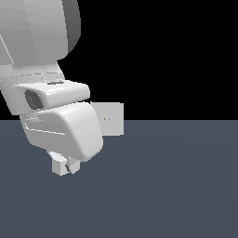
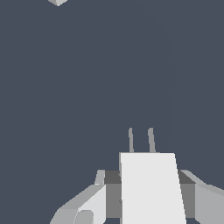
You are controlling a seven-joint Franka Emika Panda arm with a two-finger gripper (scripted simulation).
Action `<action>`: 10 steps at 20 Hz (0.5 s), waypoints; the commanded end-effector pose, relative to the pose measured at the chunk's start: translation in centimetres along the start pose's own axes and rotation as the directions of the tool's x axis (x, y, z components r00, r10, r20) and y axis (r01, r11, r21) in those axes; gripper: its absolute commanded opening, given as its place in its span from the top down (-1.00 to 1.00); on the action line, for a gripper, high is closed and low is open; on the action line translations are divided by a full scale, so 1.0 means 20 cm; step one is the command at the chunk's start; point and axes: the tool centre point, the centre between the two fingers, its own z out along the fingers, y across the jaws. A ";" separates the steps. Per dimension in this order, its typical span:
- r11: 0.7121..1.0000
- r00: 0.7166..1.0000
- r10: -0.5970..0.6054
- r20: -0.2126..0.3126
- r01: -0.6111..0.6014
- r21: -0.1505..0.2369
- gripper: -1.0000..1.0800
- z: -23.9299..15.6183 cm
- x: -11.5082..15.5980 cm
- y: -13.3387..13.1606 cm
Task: Plug the charger into the wall socket.
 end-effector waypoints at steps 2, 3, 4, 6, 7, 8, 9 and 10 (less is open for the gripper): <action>1.000 1.000 -0.022 -0.001 0.022 0.008 1.00 -0.01 0.01 0.01; 0.999 0.999 -0.032 -0.001 0.032 0.012 1.00 -0.01 0.02 0.02; 0.999 0.999 -0.043 -0.001 0.043 0.016 1.00 -0.02 0.03 0.02; 0.997 0.998 -0.069 -0.002 0.069 0.025 1.00 -0.03 0.04 0.03; 0.996 0.997 -0.083 -0.003 0.084 0.030 1.00 -0.03 0.05 0.04; 0.994 0.995 -0.099 -0.004 0.099 0.036 1.00 -0.04 0.06 0.04; 0.992 0.993 -0.116 -0.005 0.116 0.042 1.00 -0.04 0.07 0.05; 0.990 0.991 -0.134 -0.006 0.134 0.048 1.00 -0.05 0.08 0.06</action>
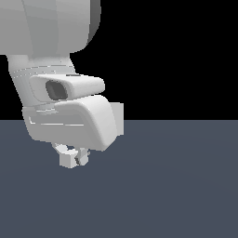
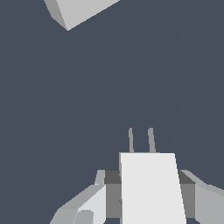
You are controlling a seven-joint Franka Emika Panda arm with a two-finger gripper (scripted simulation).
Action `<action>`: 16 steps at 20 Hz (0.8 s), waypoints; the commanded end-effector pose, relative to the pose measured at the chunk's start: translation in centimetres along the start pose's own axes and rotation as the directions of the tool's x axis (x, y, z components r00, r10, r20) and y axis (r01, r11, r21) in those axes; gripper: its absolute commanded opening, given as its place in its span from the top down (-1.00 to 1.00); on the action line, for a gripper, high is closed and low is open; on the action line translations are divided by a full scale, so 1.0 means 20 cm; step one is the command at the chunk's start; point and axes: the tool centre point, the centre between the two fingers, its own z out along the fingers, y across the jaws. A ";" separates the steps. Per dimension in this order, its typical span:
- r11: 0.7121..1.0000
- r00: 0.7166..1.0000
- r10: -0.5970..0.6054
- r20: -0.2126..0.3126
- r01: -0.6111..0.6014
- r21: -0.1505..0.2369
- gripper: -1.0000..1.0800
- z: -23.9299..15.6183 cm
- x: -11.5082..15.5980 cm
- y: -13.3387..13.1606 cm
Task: Plug the charger into the wall socket.
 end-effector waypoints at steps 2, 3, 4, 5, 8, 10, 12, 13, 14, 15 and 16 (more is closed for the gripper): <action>0.998 0.998 -0.063 -0.003 0.063 0.023 1.00 -0.02 0.04 0.03; 0.996 0.997 -0.083 -0.004 0.083 0.030 1.00 -0.03 0.05 0.04; 0.994 0.995 -0.103 -0.005 0.103 0.037 1.00 -0.04 0.07 0.05; 0.991 0.992 -0.123 -0.006 0.123 0.044 1.00 -0.05 0.08 0.05; 0.981 0.983 -0.185 -0.011 0.185 0.066 1.00 -0.07 0.12 0.08; 0.971 0.974 -0.225 -0.015 0.225 0.080 1.00 -0.08 0.15 0.09; 0.961 0.965 -0.261 -0.019 0.262 0.092 1.00 -0.09 0.18 0.10; 0.955 0.960 -0.278 -0.021 0.279 0.098 1.00 -0.10 0.19 0.11; 0.950 0.955 -0.295 -0.024 0.295 0.104 1.00 -0.11 0.21 0.12; 0.944 0.950 -0.310 -0.026 0.311 0.109 1.00 -0.11 0.22 0.12; 0.938 0.945 -0.326 -0.028 0.326 0.115 1.00 -0.12 0.23 0.12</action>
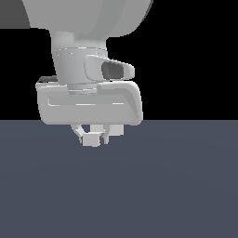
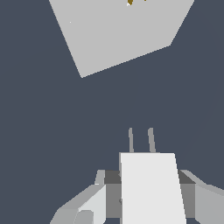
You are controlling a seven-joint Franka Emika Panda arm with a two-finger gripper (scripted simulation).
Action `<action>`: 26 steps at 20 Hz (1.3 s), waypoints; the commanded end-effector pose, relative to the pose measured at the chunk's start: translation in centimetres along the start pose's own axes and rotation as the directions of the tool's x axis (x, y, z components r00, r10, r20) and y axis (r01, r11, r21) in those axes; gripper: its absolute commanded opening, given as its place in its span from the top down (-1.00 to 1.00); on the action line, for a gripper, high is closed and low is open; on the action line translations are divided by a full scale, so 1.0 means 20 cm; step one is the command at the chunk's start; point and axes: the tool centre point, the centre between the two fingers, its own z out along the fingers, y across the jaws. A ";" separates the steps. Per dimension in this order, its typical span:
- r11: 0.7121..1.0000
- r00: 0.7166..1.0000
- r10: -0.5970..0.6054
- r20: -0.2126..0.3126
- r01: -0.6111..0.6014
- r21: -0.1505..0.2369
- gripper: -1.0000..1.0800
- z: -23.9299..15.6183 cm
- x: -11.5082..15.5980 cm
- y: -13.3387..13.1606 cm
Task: Plug the charger into the wall socket.
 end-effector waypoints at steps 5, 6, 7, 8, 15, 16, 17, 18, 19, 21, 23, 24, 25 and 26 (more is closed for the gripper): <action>0.994 0.995 -0.103 -0.004 0.103 0.036 1.00 -0.04 0.07 0.04; 0.992 0.993 -0.118 -0.004 0.118 0.042 1.00 -0.04 0.08 0.05; 0.990 0.991 -0.132 -0.005 0.132 0.047 1.00 -0.05 0.09 0.05; 0.988 0.989 -0.146 -0.006 0.146 0.052 1.00 -0.05 0.10 0.06; 0.966 0.970 -0.243 -0.012 0.243 0.087 1.00 -0.08 0.17 0.09; 0.962 0.967 -0.256 -0.013 0.256 0.092 1.00 -0.09 0.18 0.10; 0.958 0.963 -0.269 -0.014 0.269 0.097 1.00 -0.09 0.19 0.10; 0.954 0.959 -0.281 -0.014 0.281 0.102 1.00 -0.09 0.20 0.10; 0.950 0.956 -0.293 -0.015 0.293 0.106 1.00 -0.10 0.20 0.11; 0.942 0.949 -0.315 -0.017 0.315 0.114 1.00 -0.10 0.22 0.11; 0.935 0.942 -0.334 -0.019 0.334 0.122 1.00 -0.11 0.23 0.12; 0.931 0.939 -0.342 -0.019 0.342 0.125 1.00 -0.11 0.24 0.12; 0.928 0.936 -0.350 -0.020 0.350 0.128 1.00 -0.11 0.25 0.12; 0.925 0.934 -0.358 -0.021 0.357 0.131 1.00 -0.11 0.25 0.12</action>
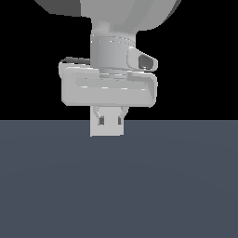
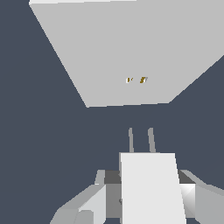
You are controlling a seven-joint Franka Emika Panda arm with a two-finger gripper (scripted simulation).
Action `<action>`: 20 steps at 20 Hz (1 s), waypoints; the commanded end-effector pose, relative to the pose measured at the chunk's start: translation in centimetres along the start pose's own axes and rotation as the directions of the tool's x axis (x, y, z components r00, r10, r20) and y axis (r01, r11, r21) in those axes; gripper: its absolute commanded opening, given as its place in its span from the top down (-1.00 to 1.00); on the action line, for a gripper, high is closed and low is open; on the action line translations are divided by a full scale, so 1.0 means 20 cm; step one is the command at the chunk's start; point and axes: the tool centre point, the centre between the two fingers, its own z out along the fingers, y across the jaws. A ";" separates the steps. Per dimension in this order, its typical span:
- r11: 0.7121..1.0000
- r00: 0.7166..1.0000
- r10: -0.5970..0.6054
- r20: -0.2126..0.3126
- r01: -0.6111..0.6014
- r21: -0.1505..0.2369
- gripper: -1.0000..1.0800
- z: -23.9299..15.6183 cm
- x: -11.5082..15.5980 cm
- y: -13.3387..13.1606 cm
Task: Plug the charger into the wall socket.
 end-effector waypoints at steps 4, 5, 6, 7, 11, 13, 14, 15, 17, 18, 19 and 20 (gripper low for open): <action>0.999 0.999 -0.039 0.002 0.039 0.015 1.00 -0.01 0.02 0.01; 0.999 0.999 -0.043 0.002 0.043 0.016 1.00 -0.01 0.02 0.01; 0.999 0.999 -0.046 0.002 0.046 0.017 1.00 -0.01 0.03 0.02; 0.999 0.999 -0.049 0.003 0.049 0.018 1.00 -0.01 0.03 0.02; 0.998 0.999 -0.052 0.003 0.052 0.020 1.00 -0.01 0.03 0.02; 0.998 0.999 -0.052 0.003 0.052 0.020 1.00 -0.01 0.03 0.02; 0.998 0.999 -0.052 0.003 0.052 0.020 1.00 -0.01 0.03 0.02; 0.998 0.999 -0.052 0.003 0.052 0.020 1.00 -0.01 0.03 0.02; 0.998 0.999 -0.051 0.003 0.051 0.019 1.00 -0.01 0.04 0.02; 0.998 0.999 -0.051 0.003 0.051 0.019 1.00 -0.01 0.04 0.02; 0.998 0.999 -0.051 0.003 0.051 0.019 1.00 0.00 0.05 0.02; 0.998 0.999 -0.051 0.003 0.051 0.019 1.00 0.00 0.06 0.02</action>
